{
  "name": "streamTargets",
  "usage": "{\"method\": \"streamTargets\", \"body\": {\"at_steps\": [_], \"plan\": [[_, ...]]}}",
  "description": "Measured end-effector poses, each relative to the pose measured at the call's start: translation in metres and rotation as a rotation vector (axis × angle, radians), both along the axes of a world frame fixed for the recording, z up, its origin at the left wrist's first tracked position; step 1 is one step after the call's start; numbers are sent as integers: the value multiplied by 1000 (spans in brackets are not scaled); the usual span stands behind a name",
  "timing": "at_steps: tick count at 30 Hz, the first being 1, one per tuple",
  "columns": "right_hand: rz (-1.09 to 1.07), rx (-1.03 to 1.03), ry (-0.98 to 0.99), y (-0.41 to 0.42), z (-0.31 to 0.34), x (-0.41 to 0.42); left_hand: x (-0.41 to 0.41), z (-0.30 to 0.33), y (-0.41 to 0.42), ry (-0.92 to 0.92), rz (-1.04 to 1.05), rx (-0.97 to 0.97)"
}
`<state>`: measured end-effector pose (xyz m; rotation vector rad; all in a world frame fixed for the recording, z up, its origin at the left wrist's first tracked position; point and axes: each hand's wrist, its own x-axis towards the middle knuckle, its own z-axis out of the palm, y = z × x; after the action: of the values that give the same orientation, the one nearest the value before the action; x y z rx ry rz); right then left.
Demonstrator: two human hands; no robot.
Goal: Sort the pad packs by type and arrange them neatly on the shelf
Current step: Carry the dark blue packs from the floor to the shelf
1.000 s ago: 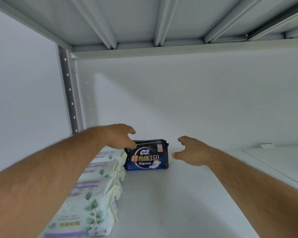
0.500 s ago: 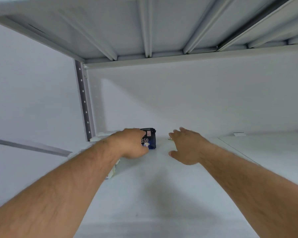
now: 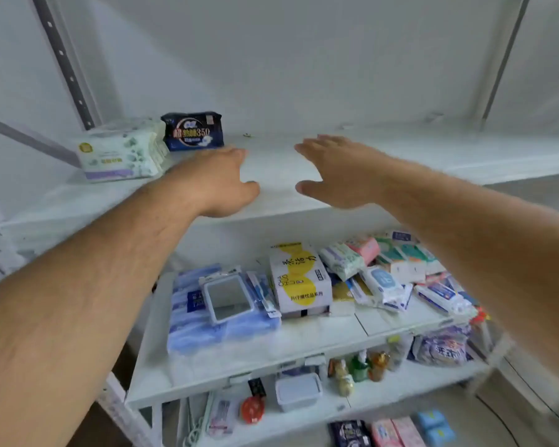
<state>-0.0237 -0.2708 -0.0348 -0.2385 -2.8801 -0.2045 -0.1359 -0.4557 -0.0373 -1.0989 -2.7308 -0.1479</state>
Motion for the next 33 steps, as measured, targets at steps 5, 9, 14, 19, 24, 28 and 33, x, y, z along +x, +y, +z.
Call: {"method": "streamTargets", "body": {"at_steps": [5, 9, 14, 19, 24, 28, 33], "plan": [[16, 7, -12, -6, -47, 103, 68, -46, -24, -1, -95, 32], [22, -25, -66, -7, -93, 161, 128, -91, -21, -42, -146, 7], [63, -105, -209, 9, -159, 213, 193, -150, 13, -120, -168, -72], [35, -209, -366, 61, -227, 248, 248, -212, 71, -238, -159, -161], [-16, -251, -524, 125, -286, 285, 293, -274, 129, -381, -91, -255], [-49, -292, -611, 159, -318, 297, 312, -318, 153, -469, -27, -323], [-110, -351, -698, 180, -361, 292, 309, -362, 165, -560, 26, -350]]}}
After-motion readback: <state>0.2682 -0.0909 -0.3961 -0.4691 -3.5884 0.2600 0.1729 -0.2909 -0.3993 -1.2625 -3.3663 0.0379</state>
